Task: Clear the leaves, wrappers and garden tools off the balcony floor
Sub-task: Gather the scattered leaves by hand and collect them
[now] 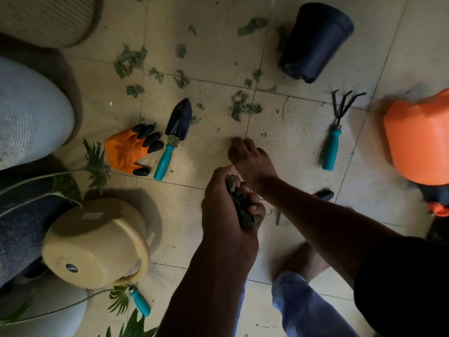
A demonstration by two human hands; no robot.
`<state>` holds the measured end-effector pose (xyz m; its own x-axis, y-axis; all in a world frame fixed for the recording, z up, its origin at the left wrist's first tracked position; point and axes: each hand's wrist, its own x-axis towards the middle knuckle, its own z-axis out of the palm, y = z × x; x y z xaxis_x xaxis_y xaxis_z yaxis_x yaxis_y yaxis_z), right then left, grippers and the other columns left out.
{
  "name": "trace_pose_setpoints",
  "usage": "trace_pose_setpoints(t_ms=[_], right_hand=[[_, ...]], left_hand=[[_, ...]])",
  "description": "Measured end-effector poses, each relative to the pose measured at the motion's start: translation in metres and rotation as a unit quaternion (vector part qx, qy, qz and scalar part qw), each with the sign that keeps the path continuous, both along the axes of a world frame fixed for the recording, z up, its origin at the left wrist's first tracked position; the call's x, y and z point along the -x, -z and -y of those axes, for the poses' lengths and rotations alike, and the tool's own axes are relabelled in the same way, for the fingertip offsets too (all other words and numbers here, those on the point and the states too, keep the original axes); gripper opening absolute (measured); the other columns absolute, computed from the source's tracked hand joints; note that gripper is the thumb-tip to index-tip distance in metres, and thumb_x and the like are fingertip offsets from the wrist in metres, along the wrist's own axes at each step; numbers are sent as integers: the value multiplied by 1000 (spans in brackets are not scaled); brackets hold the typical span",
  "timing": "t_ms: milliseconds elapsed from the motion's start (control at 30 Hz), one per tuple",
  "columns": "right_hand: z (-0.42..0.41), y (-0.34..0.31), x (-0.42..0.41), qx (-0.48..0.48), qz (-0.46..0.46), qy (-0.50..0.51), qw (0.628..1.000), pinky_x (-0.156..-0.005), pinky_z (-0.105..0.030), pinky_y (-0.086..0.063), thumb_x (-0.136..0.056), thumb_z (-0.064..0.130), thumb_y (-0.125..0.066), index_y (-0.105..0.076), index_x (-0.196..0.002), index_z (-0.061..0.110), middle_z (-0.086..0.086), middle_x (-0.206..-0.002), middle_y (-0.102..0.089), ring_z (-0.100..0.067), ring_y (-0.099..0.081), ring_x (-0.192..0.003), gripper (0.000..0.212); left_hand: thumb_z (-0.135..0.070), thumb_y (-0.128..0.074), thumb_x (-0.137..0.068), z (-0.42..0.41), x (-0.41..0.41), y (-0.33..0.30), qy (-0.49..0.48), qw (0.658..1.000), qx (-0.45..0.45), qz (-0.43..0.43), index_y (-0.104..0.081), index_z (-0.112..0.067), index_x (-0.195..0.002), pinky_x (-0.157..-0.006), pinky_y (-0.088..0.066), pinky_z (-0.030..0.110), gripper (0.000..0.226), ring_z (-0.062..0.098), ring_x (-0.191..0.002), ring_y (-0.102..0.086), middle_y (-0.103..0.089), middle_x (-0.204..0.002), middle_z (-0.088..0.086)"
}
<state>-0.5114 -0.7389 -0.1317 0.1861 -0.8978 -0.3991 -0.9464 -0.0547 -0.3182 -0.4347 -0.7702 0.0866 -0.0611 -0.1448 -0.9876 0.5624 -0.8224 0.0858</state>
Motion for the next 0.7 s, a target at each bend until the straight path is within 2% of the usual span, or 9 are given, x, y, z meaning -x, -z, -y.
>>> trace_pose_setpoints(t_ms=[167, 267, 333, 433, 533, 567, 633, 700], right_hand=[[6, 2, 15, -4, -29, -75, 997, -76, -37, -58, -98, 1, -47, -58, -123, 6, -18, -143, -44, -32, -49, -119, 28], [10, 2, 17, -17, -23, -77, 997, -71, -36, -55, -93, -3, -52, -63, -117, 5, -17, -134, -51, -32, -53, -114, 27], [12, 1, 15, -26, 16, -20, 999, -74, -36, -55, -89, -8, -53, -66, -112, 4, -16, -127, -55, -31, -55, -111, 29], [15, -2, 17, -56, 96, 160, 981, -81, -30, -56, -90, -9, -55, -73, -107, 4, -11, -113, -65, -27, -64, -102, 28], [19, -32, 32, -65, 194, 338, 918, -70, -6, -47, -89, -1, -68, -80, -97, 10, -1, -93, -75, -15, -72, -84, 18], [21, -49, 39, -63, 245, 385, 888, -66, -5, -47, -87, 0, -73, -81, -91, 12, 4, -84, -76, -10, -73, -77, 15], [24, -90, 50, -63, 346, 466, 812, -67, -17, -57, -83, 1, -78, -82, -87, 13, 6, -76, -77, -9, -73, -69, 14], [23, -139, 58, -46, 442, 506, 739, -70, -34, -61, -84, -4, -77, -80, -91, 8, -8, -79, -78, -21, -74, -70, 14]], left_hand=[[-28, -60, -96, -2, 3, -1, -1, 1000, 7, 2, -48, -21, -74, -38, -36, 19, 25, 8, -49, -43, -46, -64, -3], [-28, -58, -97, -6, 4, -3, 4, 1000, 5, -6, -48, -21, -74, -39, -36, 18, 26, 8, -47, -44, -46, -63, -3], [-28, -58, -97, -8, 4, -4, 4, 1000, 4, -1, -48, -21, -74, -39, -36, 19, 26, 9, -47, -44, -46, -63, -3], [-28, -59, -96, -10, 6, -7, 6, 1000, 3, 3, -48, -21, -74, -40, -35, 19, 25, 9, -48, -45, -46, -63, -3], [-29, -60, -96, -12, 7, -9, 8, 1000, -4, 3, -47, -21, -75, -40, -36, 19, 26, 10, -48, -45, -47, -63, -3], [-29, -60, -96, -13, 8, -10, 4, 1000, -9, 5, -46, -22, -75, -40, -35, 19, 26, 10, -48, -45, -46, -63, -3], [-28, -59, -97, -15, 10, -11, -11, 1000, -18, 9, -45, -21, -74, -40, -35, 19, 27, 11, -46, -45, -45, -62, -3], [-26, -59, -97, -17, 11, -14, -20, 999, -22, 11, -45, -21, -74, -40, -35, 19, 27, 11, -46, -47, -45, -62, -2]])
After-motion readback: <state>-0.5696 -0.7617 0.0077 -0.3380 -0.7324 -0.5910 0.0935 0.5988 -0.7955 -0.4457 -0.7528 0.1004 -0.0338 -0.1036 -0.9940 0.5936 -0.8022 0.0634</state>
